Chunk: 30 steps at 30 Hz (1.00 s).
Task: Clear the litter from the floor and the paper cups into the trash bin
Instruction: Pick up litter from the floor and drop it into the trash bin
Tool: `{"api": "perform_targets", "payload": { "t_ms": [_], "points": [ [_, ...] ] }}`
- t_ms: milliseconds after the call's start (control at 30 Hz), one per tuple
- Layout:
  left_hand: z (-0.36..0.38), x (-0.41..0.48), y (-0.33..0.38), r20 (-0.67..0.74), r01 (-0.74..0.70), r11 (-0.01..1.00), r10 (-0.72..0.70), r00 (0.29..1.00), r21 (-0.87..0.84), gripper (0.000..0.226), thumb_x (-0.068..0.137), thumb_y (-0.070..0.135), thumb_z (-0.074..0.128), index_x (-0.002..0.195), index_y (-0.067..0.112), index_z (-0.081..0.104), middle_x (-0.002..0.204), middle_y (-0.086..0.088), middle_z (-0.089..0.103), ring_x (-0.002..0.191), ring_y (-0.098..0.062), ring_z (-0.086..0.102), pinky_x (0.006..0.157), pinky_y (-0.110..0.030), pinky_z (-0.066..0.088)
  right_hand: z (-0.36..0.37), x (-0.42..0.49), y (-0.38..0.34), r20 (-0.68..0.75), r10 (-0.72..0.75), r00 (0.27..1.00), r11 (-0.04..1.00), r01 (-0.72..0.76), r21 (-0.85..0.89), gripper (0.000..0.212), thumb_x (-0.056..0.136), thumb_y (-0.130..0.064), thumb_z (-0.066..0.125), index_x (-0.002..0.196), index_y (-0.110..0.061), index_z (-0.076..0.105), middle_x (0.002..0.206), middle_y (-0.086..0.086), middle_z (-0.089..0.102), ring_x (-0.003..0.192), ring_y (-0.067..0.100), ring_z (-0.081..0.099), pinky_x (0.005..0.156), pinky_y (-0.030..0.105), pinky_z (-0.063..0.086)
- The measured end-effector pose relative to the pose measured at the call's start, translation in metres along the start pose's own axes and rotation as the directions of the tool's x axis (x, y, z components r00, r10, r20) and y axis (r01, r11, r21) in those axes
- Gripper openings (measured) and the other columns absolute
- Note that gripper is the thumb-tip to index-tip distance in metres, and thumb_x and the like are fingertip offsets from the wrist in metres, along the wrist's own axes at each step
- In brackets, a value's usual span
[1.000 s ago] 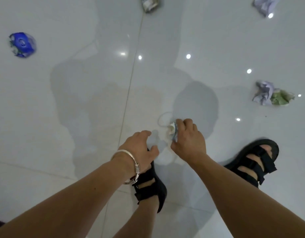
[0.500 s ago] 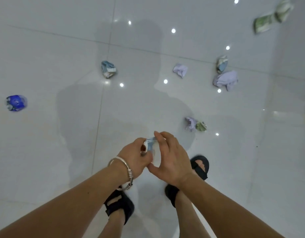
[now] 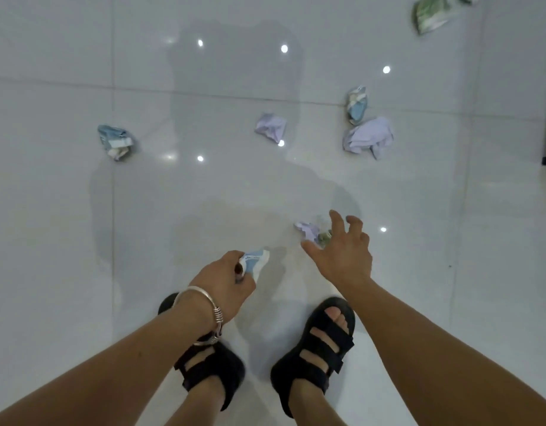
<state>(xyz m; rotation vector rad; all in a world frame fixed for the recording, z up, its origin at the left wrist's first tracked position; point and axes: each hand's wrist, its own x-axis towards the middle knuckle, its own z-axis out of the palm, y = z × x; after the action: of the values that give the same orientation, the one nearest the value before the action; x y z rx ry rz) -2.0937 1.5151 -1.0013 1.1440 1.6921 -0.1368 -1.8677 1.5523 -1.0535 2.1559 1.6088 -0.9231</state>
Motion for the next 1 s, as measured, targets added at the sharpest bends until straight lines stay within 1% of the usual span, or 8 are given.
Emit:
{"api": "perform_targets", "payload": {
  "t_ms": [100, 267, 433, 533, 633, 833, 933, 1000],
  "points": [
    [0.018, 0.033, -0.019, -0.026, -0.011, 1.000, 0.011, 1.000, 0.002, 0.033, 0.086, 0.041, 0.053, 0.116, 0.027, 0.054, 0.075, 0.017, 0.055, 0.071, -0.011, 0.057, 0.066, -0.025, 0.039, 0.037, 0.030, -0.007, 0.004, 0.014, 1.000, 1.000, -0.014, -0.013, 0.074, 0.085, -0.061, 0.058, 0.145, -0.029, 0.030, 0.146, 0.008, 0.026, 0.124, 0.033, 0.038, 0.084, 0.041, 0.046],
    [0.033, 0.046, -0.040, 0.007, -0.003, 1.000, 0.003, 1.000, -0.015, 0.036, 0.086, 0.044, 0.052, 0.118, 0.027, 0.053, 0.079, 0.015, 0.058, 0.076, -0.014, 0.059, 0.069, -0.026, 0.044, 0.070, 0.037, 0.000, -0.146, -0.054, 0.988, 0.996, 0.042, -0.082, 0.040, 0.089, -0.041, 0.064, 0.118, -0.014, 0.058, 0.118, 0.012, 0.045, 0.108, 0.032, 0.043, 0.066, 0.036, 0.044],
    [0.006, 0.017, -0.034, 0.012, 0.011, 1.000, -0.011, 1.000, 0.006, 0.036, 0.089, 0.040, 0.051, 0.122, 0.026, 0.051, 0.081, 0.012, 0.057, 0.076, -0.014, 0.059, 0.068, -0.026, 0.043, 0.040, 0.008, -0.010, -0.094, -0.244, 0.965, 0.969, 0.239, -0.066, 0.020, 0.090, -0.026, 0.064, 0.101, -0.009, 0.070, 0.109, 0.009, 0.053, 0.099, 0.028, 0.047, 0.063, 0.030, 0.040],
    [-0.033, -0.011, -0.017, -0.019, 0.021, 1.000, -0.021, 1.000, 0.000, 0.038, 0.090, 0.037, 0.050, 0.126, 0.025, 0.048, 0.085, 0.008, 0.057, 0.077, -0.015, 0.058, 0.067, -0.026, 0.042, -0.004, -0.026, -0.042, -0.134, -0.410, 0.902, 0.912, 0.407, -0.048, 0.010, 0.080, -0.013, 0.074, 0.089, -0.008, 0.072, 0.098, 0.010, 0.058, 0.089, 0.031, 0.054, 0.059, 0.028, 0.037],
    [-0.084, -0.048, 0.005, -0.076, 0.012, 0.999, -0.015, 0.997, -0.032, 0.035, 0.091, 0.035, 0.050, 0.124, 0.022, 0.049, 0.083, 0.006, 0.057, 0.077, -0.017, 0.057, 0.067, -0.027, 0.042, -0.060, -0.063, -0.084, -0.139, -0.557, 0.819, 0.829, 0.558, -0.032, 0.016, 0.072, -0.011, 0.081, 0.085, -0.010, 0.073, 0.095, 0.010, 0.060, 0.086, 0.032, 0.058, 0.060, 0.027, 0.039],
    [-0.200, -0.153, 0.036, -0.268, -0.023, 0.992, -0.010, 0.963, -0.121, 0.035, 0.091, 0.035, 0.052, 0.122, 0.018, 0.051, 0.082, 0.008, 0.055, 0.076, -0.017, 0.056, 0.066, -0.027, 0.042, -0.185, -0.139, -0.176, -0.182, -0.693, 0.698, 0.715, 0.698, -0.042, 0.021, 0.072, -0.014, 0.083, 0.090, -0.011, 0.074, 0.096, 0.009, 0.061, 0.088, 0.030, 0.058, 0.062, 0.027, 0.039],
    [-0.252, -0.212, 0.047, -0.355, 0.013, 0.988, -0.068, 0.932, -0.156, 0.037, 0.090, 0.035, 0.052, 0.122, 0.018, 0.051, 0.085, 0.004, 0.059, 0.077, -0.019, 0.057, 0.069, -0.031, 0.048, -0.240, -0.183, -0.219, -0.148, -0.781, 0.606, 0.616, 0.787, -0.031, 0.015, 0.075, -0.013, 0.081, 0.088, -0.010, 0.075, 0.093, 0.010, 0.062, 0.087, 0.029, 0.059, 0.068, 0.029, 0.043],
    [-0.277, -0.253, 0.052, -0.400, 0.045, 0.982, -0.117, 0.909, -0.185, 0.038, 0.090, 0.035, 0.052, 0.124, 0.017, 0.051, 0.088, 0.001, 0.060, 0.080, -0.021, 0.058, 0.073, -0.033, 0.050, -0.271, -0.213, -0.243, -0.129, -0.821, 0.556, 0.564, 0.825, -0.035, 0.009, 0.075, -0.012, 0.079, 0.083, -0.016, 0.077, 0.090, 0.007, 0.062, 0.087, 0.026, 0.060, 0.073, 0.031, 0.043]
  ]
}}
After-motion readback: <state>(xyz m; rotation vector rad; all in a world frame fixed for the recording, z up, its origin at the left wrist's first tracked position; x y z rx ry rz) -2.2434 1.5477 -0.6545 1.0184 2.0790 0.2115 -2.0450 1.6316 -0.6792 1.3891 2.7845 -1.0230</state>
